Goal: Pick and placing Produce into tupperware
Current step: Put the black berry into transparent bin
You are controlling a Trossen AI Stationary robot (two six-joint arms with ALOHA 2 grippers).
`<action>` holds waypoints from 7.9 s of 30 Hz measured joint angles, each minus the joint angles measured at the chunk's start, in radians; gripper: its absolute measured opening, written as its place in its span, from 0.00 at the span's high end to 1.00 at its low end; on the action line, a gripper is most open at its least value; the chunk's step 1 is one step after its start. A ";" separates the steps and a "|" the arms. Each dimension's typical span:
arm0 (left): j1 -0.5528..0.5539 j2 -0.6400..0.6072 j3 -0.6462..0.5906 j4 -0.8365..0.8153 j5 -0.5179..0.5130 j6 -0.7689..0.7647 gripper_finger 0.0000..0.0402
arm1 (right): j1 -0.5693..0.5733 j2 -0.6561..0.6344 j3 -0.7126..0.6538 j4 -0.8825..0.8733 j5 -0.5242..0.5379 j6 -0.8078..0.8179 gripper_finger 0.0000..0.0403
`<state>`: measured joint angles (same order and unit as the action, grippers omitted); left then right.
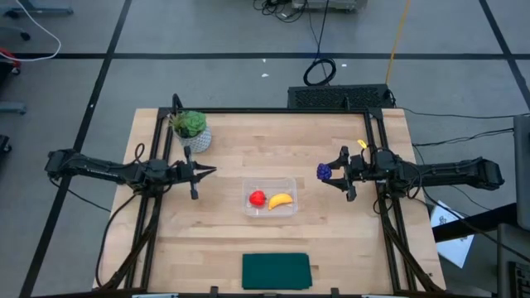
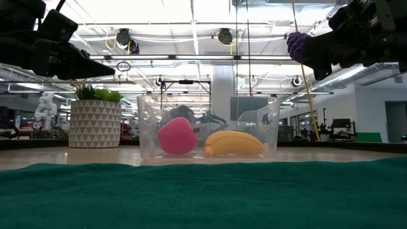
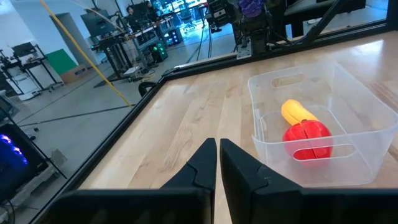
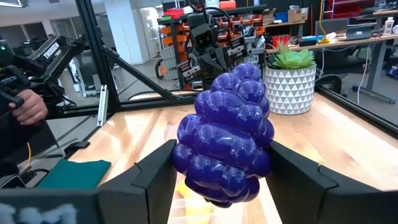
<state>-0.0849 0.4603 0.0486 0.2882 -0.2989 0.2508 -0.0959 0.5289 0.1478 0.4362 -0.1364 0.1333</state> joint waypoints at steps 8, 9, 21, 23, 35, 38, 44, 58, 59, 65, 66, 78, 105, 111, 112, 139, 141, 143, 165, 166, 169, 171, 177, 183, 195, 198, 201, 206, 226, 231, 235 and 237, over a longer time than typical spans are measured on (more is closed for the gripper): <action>0.000 0.000 0.000 0.000 0.000 0.000 0.94 | 0.000 0.005 0.000 0.058 0.002 -0.014 0.49; 0.000 0.000 0.000 0.000 0.000 0.001 0.94 | 0.000 0.009 0.000 0.072 0.002 -0.014 0.49; 0.000 0.000 0.000 0.003 0.000 0.007 0.94 | -0.009 0.112 0.034 0.121 0.006 0.012 0.50; 0.000 0.000 0.000 0.003 0.000 0.007 0.94 | -0.009 0.136 0.056 0.119 0.006 0.014 0.50; 0.000 0.000 0.000 0.003 0.000 0.003 0.94 | -0.009 0.331 0.282 -0.070 0.003 -0.018 0.50; 0.000 0.000 0.000 0.001 0.000 0.003 0.94 | -0.009 0.378 0.334 -0.126 0.002 -0.025 0.50; 0.000 0.000 0.000 0.001 0.000 0.002 0.94 | -0.028 0.450 0.409 -0.155 -0.073 -0.015 0.50; 0.000 0.000 0.000 0.001 0.000 -0.005 0.94 | -0.120 0.569 0.500 -0.215 -0.239 0.011 0.50; 0.000 0.000 0.000 0.002 0.000 -0.005 0.94 | -0.122 0.575 0.508 -0.221 -0.239 0.007 0.50; 0.000 0.000 0.000 0.005 0.000 -0.005 0.94 | -0.126 0.624 0.575 -0.281 -0.261 -0.031 0.50; 0.000 0.000 0.000 0.006 0.000 -0.005 0.94 | -0.126 0.636 0.586 -0.291 -0.262 -0.037 0.50; 0.000 0.000 0.000 0.009 0.001 -0.010 0.94 | -0.125 0.832 0.810 -0.483 -0.341 -0.086 0.50; 0.000 0.000 0.000 0.001 -0.012 -0.013 0.94 | -0.089 1.025 1.101 -0.829 -0.305 -0.247 0.50; 0.000 0.000 0.000 0.001 -0.016 -0.014 0.94 | -0.080 1.025 1.102 -0.782 -0.300 -0.204 0.50; 0.000 0.000 0.000 0.001 -0.016 -0.015 0.94 | -0.077 1.031 1.102 -0.763 -0.289 -0.190 0.50; 0.000 0.000 0.000 -0.022 -0.017 -0.002 0.94 | 0.019 1.245 1.190 -0.877 -0.144 -0.470 0.50; 0.000 0.000 0.000 -0.027 -0.017 -0.008 0.94 | 0.027 1.245 1.190 -0.898 -0.122 -0.502 0.50; 0.000 0.000 0.000 -0.029 -0.017 -0.009 0.94 | 0.036 1.245 1.190 -0.911 -0.097 -0.544 0.50; 0.000 0.000 0.000 -0.031 -0.018 -0.010 0.94 | 0.065 1.244 1.189 -0.881 -0.051 -0.617 0.50; 0.000 0.000 0.000 -0.031 -0.018 -0.009 0.94 | 0.064 1.247 1.189 -0.881 -0.051 -0.610 0.50; 0.000 0.000 0.000 -0.031 -0.018 -0.009 0.94 | 0.064 1.261 1.189 -0.883 -0.073 -0.584 0.50; 0.000 0.000 0.000 -0.031 -0.018 -0.009 0.94 | 0.064 1.266 1.188 -0.880 -0.076 -0.581 0.50; 0.000 0.000 0.000 -0.032 -0.018 -0.010 0.94 | 0.064 1.283 1.188 -0.872 -0.077 -0.585 0.50; 0.000 0.000 0.000 -0.033 -0.018 -0.010 0.94 | 0.065 1.289 1.188 -0.876 -0.076 -0.594 0.50; 0.000 0.000 0.000 -0.034 -0.018 -0.010 0.94 | 0.079 1.292 1.183 -0.889 -0.019 -0.680 0.50; 0.000 0.000 0.000 -0.034 -0.018 -0.011 0.94 | 0.084 1.292 1.183 -0.889 -0.019 -0.696 0.50; 0.000 0.000 0.000 -0.034 -0.018 -0.012 0.94 | 0.084 1.292 1.183 -0.889 -0.019 -0.690 0.50; 0.000 0.000 0.000 -0.034 -0.018 -0.013 0.94 | 0.084 1.292 1.183 -0.871 -0.018 -0.676 0.50; 0.000 0.000 0.000 -0.049 -0.018 -0.010 0.94 | 0.074 1.368 1.183 -0.864 -0.017 -0.604 0.50; 0.000 0.000 0.000 -0.049 -0.018 -0.010 0.94 | 0.061 1.368 1.183 -0.886 -0.017 -0.572 0.50; 0.000 0.000 0.000 -0.049 -0.018 -0.010 0.94 | 0.059 1.368 1.183 -0.883 -0.021 -0.564 0.50; 0.000 0.000 0.000 -0.049 -0.018 -0.010 0.94 | 0.058 1.368 1.183 -0.883 -0.021 -0.564 0.50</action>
<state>-0.0849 0.4599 0.0486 0.2390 -0.3164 0.2405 -0.0380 1.8973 1.3304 -0.4465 -0.1577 -0.4305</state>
